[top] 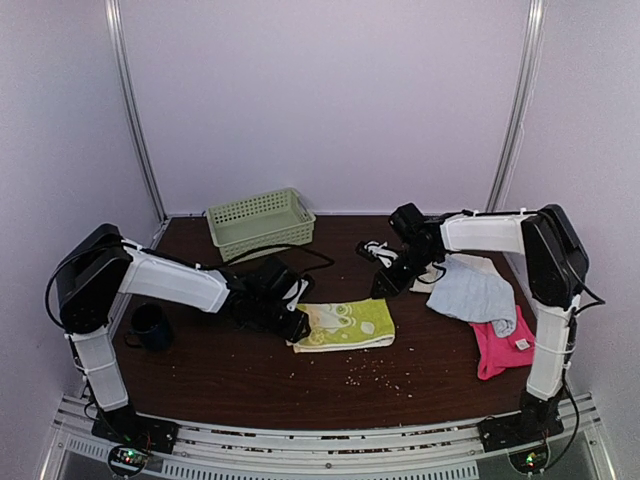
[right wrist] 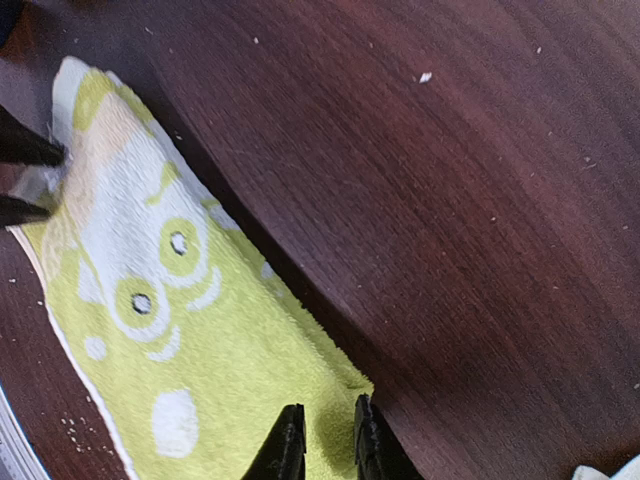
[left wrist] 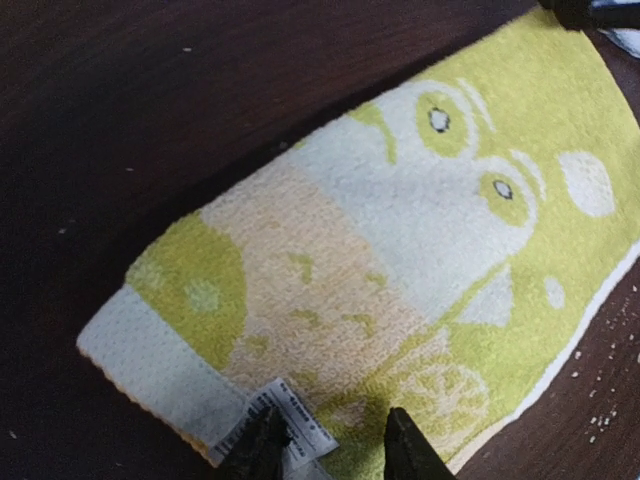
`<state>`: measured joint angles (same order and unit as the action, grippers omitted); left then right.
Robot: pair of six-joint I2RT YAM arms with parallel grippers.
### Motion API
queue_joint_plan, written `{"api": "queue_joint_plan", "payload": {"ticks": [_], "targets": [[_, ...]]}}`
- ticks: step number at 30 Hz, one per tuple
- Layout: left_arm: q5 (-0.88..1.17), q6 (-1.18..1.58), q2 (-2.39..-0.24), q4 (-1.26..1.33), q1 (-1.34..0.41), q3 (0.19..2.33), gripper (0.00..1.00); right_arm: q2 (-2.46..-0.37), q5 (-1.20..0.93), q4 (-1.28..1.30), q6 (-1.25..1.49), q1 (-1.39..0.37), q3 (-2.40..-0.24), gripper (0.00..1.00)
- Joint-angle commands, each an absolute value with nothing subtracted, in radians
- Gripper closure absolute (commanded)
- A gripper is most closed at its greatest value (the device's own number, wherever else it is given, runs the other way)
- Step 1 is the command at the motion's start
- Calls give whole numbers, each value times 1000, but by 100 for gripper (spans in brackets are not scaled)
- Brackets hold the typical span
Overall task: Roll the towels
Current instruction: Rotate the towel at the center of the board.
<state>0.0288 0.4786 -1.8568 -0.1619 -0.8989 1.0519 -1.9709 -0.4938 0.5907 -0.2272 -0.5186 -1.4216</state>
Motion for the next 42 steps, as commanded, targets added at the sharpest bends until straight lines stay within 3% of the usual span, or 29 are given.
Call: {"api": "queue_joint_plan", "payload": {"ticks": [1, 12, 16, 21, 25, 36, 42], "targets": [[-65, 419, -1837, -276, -861, 1115, 63, -2013, -459, 572, -248, -524, -1419, 81], [-77, 441, -1716, -271, -867, 1053, 62, -1839, -619, 752, -298, -665, -1211, 82], [-53, 487, -1648, -278, -868, 977, 61, -1802, -773, 920, -400, -711, -1240, 81], [-20, 523, -1617, -241, -868, 902, 62, -1788, -719, 900, -394, -674, -1322, 79], [15, 552, -1648, -181, -868, 874, 64, -1841, -615, 761, -316, -674, -1392, 78], [-52, 584, -1742, -109, -865, 879, 65, -2181, -733, 627, -175, -735, -1696, 79], [-87, 526, -1817, -61, -854, 940, 65, -2259, -697, 613, -117, -733, -1721, 80]]}}
